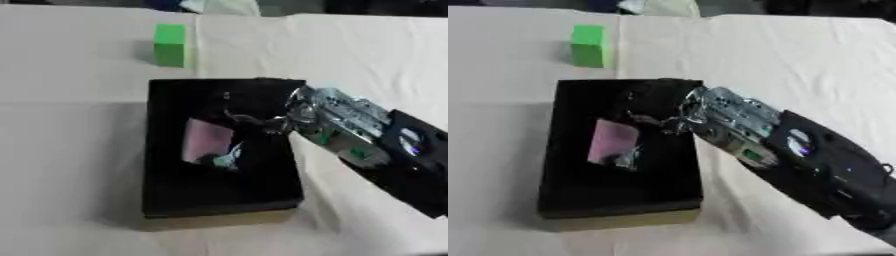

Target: Pick up objects on the table and place them in the box.

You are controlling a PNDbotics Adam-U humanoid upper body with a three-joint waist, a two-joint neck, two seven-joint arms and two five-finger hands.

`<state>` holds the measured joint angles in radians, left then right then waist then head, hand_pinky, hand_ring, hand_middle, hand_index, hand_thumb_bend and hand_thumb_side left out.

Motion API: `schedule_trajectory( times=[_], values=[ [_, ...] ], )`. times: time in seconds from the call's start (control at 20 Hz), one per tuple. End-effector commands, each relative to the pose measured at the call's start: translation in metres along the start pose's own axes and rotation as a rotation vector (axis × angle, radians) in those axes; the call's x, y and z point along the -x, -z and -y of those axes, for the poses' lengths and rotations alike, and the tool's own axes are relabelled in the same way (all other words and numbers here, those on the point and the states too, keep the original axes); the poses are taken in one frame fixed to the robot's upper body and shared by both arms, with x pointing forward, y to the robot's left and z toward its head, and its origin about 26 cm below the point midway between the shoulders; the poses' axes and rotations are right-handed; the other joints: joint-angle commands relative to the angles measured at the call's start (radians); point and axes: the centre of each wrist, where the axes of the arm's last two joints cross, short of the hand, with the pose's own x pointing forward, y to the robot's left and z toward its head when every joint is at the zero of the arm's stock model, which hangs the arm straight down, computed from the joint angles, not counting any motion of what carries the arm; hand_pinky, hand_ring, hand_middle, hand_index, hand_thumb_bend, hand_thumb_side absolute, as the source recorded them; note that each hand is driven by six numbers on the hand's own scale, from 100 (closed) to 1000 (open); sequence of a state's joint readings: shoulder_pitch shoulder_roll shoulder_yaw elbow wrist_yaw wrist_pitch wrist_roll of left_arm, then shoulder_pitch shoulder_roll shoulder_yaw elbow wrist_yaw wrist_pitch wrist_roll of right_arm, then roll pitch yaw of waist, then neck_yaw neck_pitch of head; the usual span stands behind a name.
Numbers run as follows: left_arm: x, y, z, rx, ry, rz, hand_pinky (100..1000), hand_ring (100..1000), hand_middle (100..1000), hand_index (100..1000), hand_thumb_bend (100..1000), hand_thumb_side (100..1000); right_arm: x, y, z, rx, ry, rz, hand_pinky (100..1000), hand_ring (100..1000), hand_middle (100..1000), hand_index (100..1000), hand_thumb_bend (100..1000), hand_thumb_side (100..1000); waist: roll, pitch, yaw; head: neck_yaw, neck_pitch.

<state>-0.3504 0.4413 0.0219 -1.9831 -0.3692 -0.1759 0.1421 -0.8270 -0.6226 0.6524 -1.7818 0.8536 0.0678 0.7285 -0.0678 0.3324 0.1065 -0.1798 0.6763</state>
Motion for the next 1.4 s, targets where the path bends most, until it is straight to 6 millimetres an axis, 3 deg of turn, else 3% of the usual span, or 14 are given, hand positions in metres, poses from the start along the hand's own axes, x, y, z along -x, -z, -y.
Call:
schedule_trajectory(
  times=[0.05,0.3,0.45,0.6,0.7,0.75,0.8,0.9,1.1,1.4],
  values=[
    [-0.005,0.005,-0.005,-0.001,0.012,0.029,775,785,807,812,170,1000,0.005,-0.006,0.011,0.020,-0.022,-0.025,948,1000,909,968,448,998,0.005,-0.021,0.001,0.000,-0.004],
    [-0.005,0.005,-0.005,0.000,0.013,0.027,775,785,806,812,170,1000,0.004,-0.009,0.017,0.033,-0.015,-0.016,942,1000,900,964,489,1000,0.003,-0.023,-0.001,0.002,-0.006],
    [-0.005,0.005,-0.006,0.001,0.014,0.027,774,785,806,812,170,1000,0.004,-0.012,0.019,0.043,-0.019,-0.023,929,1000,884,954,461,995,0.004,-0.025,-0.004,0.003,-0.007],
    [-0.004,0.005,-0.006,0.001,0.015,0.025,774,785,807,812,170,1000,0.004,-0.016,0.024,0.072,-0.010,-0.031,917,997,868,955,361,968,0.006,-0.026,-0.007,0.003,-0.009],
    [-0.004,0.005,-0.006,0.000,0.017,0.027,774,785,807,812,170,1000,0.004,-0.023,0.031,0.119,0.001,-0.037,903,975,852,947,229,934,0.007,-0.027,-0.010,0.005,-0.011],
    [-0.004,0.006,-0.006,-0.001,0.017,0.028,774,785,807,812,170,1000,0.004,-0.028,0.035,0.145,0.007,-0.040,903,975,852,947,229,934,0.008,-0.027,-0.011,0.006,-0.012],
    [-0.005,0.006,-0.006,0.001,0.017,0.029,774,785,807,811,170,1000,0.004,-0.034,0.040,0.178,0.013,-0.045,887,946,836,940,100,905,0.009,-0.027,-0.014,0.008,-0.014],
    [-0.005,0.008,-0.006,0.009,0.018,0.034,774,786,807,812,168,1000,0.005,-0.047,0.050,0.253,0.034,-0.058,872,910,810,921,100,893,0.011,-0.027,-0.020,0.014,-0.015],
    [-0.008,0.015,-0.010,0.037,0.049,0.053,777,789,807,817,159,1000,0.013,-0.070,0.064,0.390,0.101,-0.093,864,862,769,891,100,979,0.016,-0.026,-0.028,0.027,-0.015],
    [-0.018,0.039,-0.023,0.100,0.197,0.117,782,794,805,827,146,1000,0.037,-0.093,0.071,0.549,0.164,-0.120,871,831,750,879,100,975,0.026,-0.021,-0.043,0.049,-0.018]
  ],
)
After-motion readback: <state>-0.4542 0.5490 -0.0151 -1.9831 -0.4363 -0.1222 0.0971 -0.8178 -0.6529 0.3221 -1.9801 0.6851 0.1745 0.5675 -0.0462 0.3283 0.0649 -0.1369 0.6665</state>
